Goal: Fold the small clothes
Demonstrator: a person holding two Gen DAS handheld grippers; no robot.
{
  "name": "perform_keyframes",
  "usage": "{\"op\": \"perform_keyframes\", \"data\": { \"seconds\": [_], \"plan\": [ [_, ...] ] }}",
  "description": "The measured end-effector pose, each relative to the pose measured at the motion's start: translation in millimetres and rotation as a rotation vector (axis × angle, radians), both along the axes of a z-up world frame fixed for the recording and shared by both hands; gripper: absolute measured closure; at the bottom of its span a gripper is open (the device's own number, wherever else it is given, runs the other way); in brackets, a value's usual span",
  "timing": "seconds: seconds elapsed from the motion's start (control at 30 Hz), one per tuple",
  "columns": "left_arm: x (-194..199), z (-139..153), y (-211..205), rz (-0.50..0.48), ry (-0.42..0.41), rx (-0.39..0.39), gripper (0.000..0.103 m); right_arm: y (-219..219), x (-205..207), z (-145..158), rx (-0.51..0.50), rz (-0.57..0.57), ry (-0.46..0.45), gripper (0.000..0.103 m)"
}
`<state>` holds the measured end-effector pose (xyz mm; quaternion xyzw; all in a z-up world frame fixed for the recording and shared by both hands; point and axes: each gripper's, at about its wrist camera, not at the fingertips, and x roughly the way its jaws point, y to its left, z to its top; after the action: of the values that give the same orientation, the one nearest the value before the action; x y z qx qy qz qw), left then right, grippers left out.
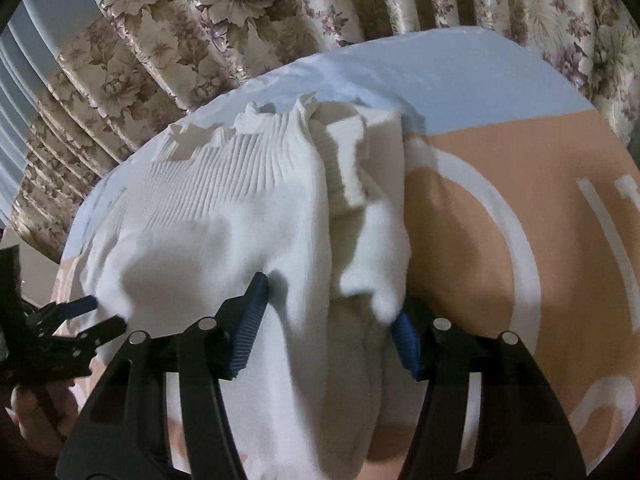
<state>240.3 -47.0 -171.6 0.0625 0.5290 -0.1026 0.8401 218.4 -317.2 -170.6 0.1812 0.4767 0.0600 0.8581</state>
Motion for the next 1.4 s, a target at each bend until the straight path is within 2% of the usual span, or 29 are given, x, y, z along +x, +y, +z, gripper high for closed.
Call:
{"op": "perform_keyframes", "data": {
  "seconds": [0.07,0.17,0.2,0.23,0.33,0.43,0.67,1.17,1.4],
  "plan": [
    [0.0,-0.5,-0.8,-0.001,-0.001,0.002,0.002,-5.9,-9.9,-2.1,0.053,-0.023,-0.015,0.045],
    [1.2,-1.8,-1.3,-0.007,0.002,0.005,0.002,-8.7,-5.9,-2.9,0.078,-0.025,-0.021,0.045],
    [1.1,-1.8,-1.5,-0.007,0.001,0.006,0.002,-7.7,-1.0,-2.6,0.072,-0.02,-0.019,0.05],
    [1.1,-2.0,-1.3,-0.007,0.001,0.006,0.002,-6.8,2.6,-3.1,0.062,-0.015,-0.018,0.06],
    [1.1,-2.1,-1.6,-0.007,0.001,0.009,0.002,-4.9,8.5,-3.4,0.066,0.0,-0.021,0.074],
    [2.5,-2.8,-4.9,-0.006,0.003,0.015,0.002,2.4,7.2,0.4,0.009,0.013,-0.037,0.077],
    [2.8,-4.9,-7.4,-0.009,-0.004,0.024,0.002,35.0,1.2,22.4,-0.217,0.024,-0.074,0.08],
    [1.9,-7.9,-9.4,-0.011,-0.015,0.024,0.001,61.3,1.7,48.1,-0.273,0.029,-0.114,0.081],
    [1.6,-7.6,-8.4,-0.02,-0.017,0.017,0.001,76.3,4.9,60.8,-0.237,0.065,-0.134,0.081]
  ]
}}
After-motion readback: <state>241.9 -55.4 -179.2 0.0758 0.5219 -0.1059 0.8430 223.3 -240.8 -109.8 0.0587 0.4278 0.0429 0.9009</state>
